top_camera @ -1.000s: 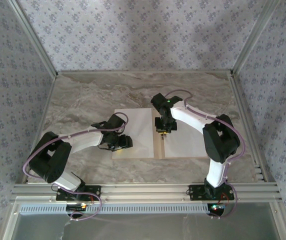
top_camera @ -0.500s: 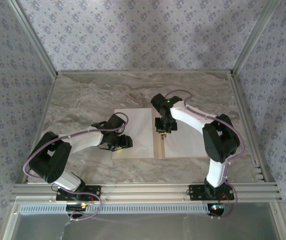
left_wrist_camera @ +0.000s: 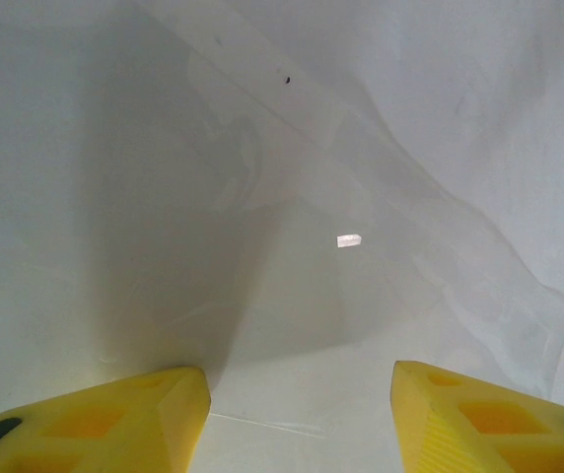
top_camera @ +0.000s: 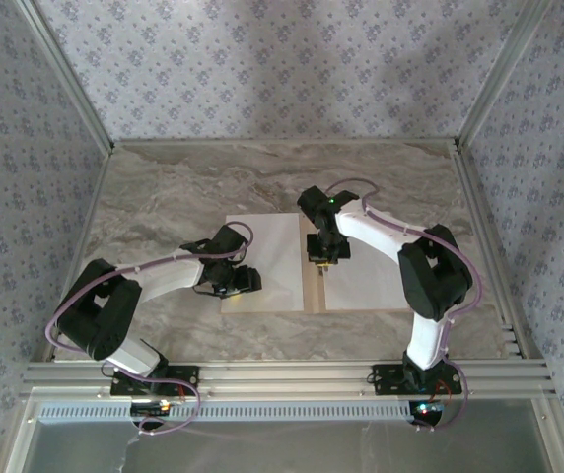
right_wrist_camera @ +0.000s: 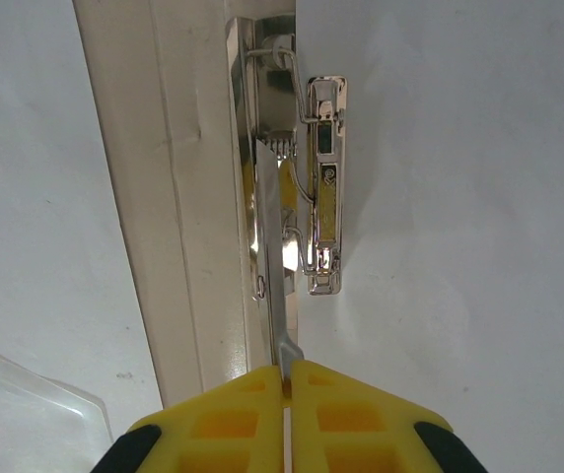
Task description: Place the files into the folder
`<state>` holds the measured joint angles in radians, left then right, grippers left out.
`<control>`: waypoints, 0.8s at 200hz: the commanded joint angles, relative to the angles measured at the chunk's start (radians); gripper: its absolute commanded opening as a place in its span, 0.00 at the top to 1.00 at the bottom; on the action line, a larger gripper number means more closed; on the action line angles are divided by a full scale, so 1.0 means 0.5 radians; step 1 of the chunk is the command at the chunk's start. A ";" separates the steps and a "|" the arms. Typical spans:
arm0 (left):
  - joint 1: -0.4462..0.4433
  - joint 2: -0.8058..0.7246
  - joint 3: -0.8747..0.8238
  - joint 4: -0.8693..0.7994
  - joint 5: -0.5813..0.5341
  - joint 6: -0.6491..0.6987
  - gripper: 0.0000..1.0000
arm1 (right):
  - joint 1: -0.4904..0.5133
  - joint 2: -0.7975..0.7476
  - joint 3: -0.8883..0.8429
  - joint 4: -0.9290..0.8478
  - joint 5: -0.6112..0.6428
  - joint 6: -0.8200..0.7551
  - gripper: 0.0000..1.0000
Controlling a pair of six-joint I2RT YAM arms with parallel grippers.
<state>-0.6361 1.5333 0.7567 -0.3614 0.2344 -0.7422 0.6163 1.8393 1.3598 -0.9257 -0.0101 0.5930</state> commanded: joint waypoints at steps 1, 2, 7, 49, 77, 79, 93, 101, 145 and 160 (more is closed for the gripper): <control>-0.008 0.117 -0.075 -0.185 -0.122 0.042 0.44 | 0.002 0.073 -0.042 -0.128 0.117 -0.011 0.91; -0.009 0.116 -0.074 -0.185 -0.122 0.041 0.44 | 0.003 0.073 -0.042 -0.128 0.118 -0.013 0.91; -0.008 0.116 -0.073 -0.185 -0.121 0.037 0.44 | 0.004 0.077 -0.042 -0.129 0.121 -0.011 0.92; -0.008 0.131 -0.075 -0.184 -0.118 0.037 0.44 | 0.017 0.113 -0.048 -0.136 0.146 -0.014 0.93; -0.007 0.133 -0.077 -0.185 -0.118 0.040 0.44 | 0.027 0.131 -0.046 -0.149 0.177 -0.011 0.93; -0.008 0.133 -0.075 -0.185 -0.119 0.040 0.44 | 0.027 0.132 -0.047 -0.151 0.179 -0.011 0.93; -0.009 0.138 -0.077 -0.185 -0.119 0.040 0.44 | 0.028 0.144 -0.050 -0.149 0.184 -0.012 0.93; -0.008 0.138 -0.075 -0.185 -0.119 0.040 0.44 | 0.029 0.152 -0.049 -0.149 0.189 -0.013 0.93; -0.008 0.140 -0.079 -0.185 -0.116 0.040 0.44 | 0.042 0.196 -0.049 -0.141 0.197 -0.009 0.94; -0.008 0.144 -0.078 -0.184 -0.116 0.039 0.44 | 0.044 0.208 -0.048 -0.140 0.203 -0.009 0.94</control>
<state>-0.6361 1.5402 0.7616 -0.3630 0.2348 -0.7422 0.6411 1.8858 1.3598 -0.9283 0.0200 0.5926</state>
